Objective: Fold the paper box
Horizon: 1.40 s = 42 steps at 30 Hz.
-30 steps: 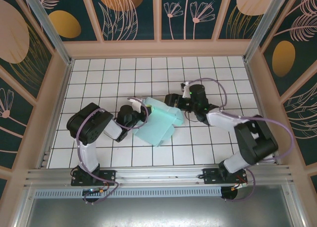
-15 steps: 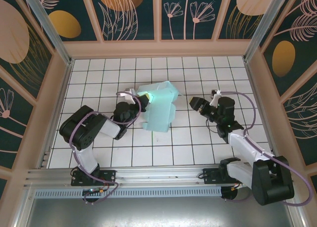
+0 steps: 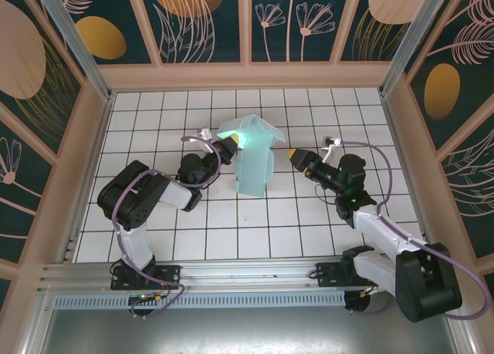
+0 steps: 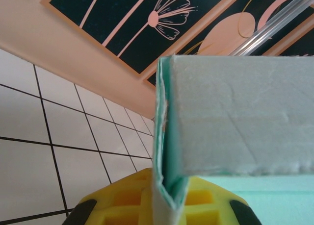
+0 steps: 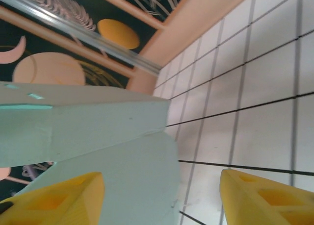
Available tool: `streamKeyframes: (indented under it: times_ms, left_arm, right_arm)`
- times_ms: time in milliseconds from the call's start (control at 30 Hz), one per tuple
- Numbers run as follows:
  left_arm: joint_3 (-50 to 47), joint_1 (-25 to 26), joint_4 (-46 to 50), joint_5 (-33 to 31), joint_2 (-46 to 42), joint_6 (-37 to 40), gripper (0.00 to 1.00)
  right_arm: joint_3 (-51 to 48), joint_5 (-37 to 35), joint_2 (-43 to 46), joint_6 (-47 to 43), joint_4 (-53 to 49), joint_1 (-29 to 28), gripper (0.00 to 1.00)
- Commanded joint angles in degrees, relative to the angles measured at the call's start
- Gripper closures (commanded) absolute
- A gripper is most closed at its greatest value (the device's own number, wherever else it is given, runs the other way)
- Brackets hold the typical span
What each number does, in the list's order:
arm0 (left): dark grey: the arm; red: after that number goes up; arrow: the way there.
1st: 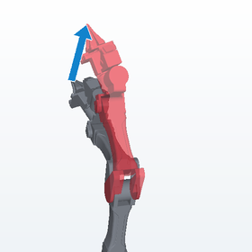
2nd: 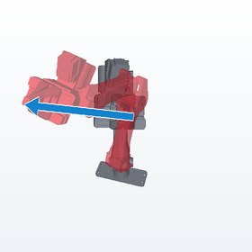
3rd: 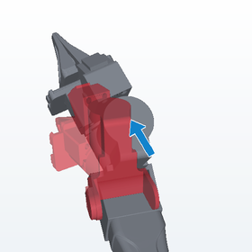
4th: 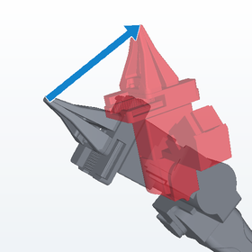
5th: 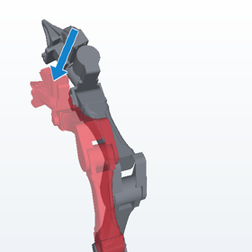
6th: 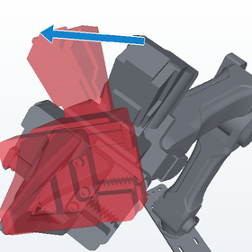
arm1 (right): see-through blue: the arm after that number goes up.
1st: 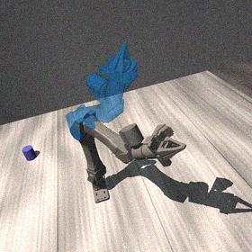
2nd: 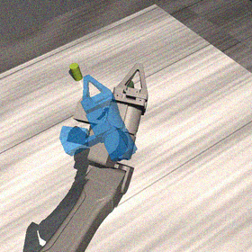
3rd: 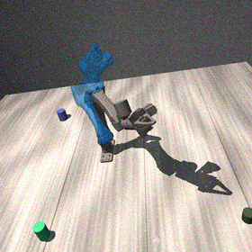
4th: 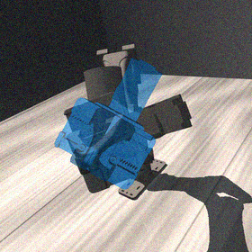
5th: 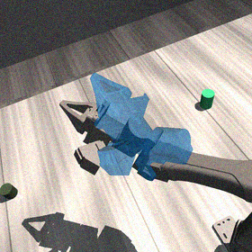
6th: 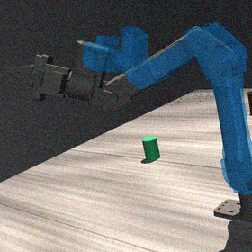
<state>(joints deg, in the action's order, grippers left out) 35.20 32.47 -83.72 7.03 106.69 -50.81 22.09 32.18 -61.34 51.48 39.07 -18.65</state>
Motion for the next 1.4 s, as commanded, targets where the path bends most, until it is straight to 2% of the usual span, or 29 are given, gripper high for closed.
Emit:
streamKeyframes:
  times_ms: [0, 133, 367, 567, 767, 1000, 1200, 1267, 1300, 1367]
  left_arm:
    - [1.27, -0.14, -3.58, 1.63, 0.30, -0.49, 1.00]
    - [1.54, -0.13, -3.00, 2.40, 0.26, 0.57, 1.00]
    - [0.58, -0.14, -4.44, 2.25, 0.78, 0.89, 1.00]
    - [0.44, -0.17, -4.17, 2.64, 0.95, 1.53, 1.00]
    - [0.35, -0.21, -3.58, 2.82, 1.15, 2.88, 1.00]
    - [-1.07, -0.19, -0.99, 1.51, 0.23, 6.48, 1.00]
    - [-1.89, -0.12, -0.22, 0.16, -0.36, 7.53, 1.00]
    - [-1.67, -0.17, -0.03, 0.08, -0.24, 7.88, 1.00]
    - [-1.71, -0.13, 0.10, -0.04, -0.14, 7.94, 1.00]
    - [-1.79, -0.21, 0.31, -0.37, -0.08, 8.26, 1.00]
  right_arm:
    - [1.71, 1.04, -2.14, 4.30, 9.27, -2.83, 0.39]
    - [4.51, 1.91, -5.25, 3.88, 12.15, -5.96, 0.40]
    - [3.51, 1.33, -8.14, 9.05, 24.66, -6.57, 0.40]
    - [4.79, 0.40, -7.57, 5.47, 18.10, -6.58, 0.41]
    - [6.42, 1.18, -9.48, 6.05, 16.93, -7.19, 0.64]
    - [9.42, 0.10, -9.77, 1.00, 6.47, -8.16, 0.84]
    - [9.03, -0.80, -9.37, 0.11, 5.35, -8.26, 1.00]
    - [9.20, -0.80, -9.41, -0.23, 4.88, -8.32, 1.00]
    - [9.20, -0.89, -9.41, -0.29, 4.92, -8.39, 0.96]
    - [9.29, -0.89, -9.28, -0.29, 4.88, -8.50, 0.79]
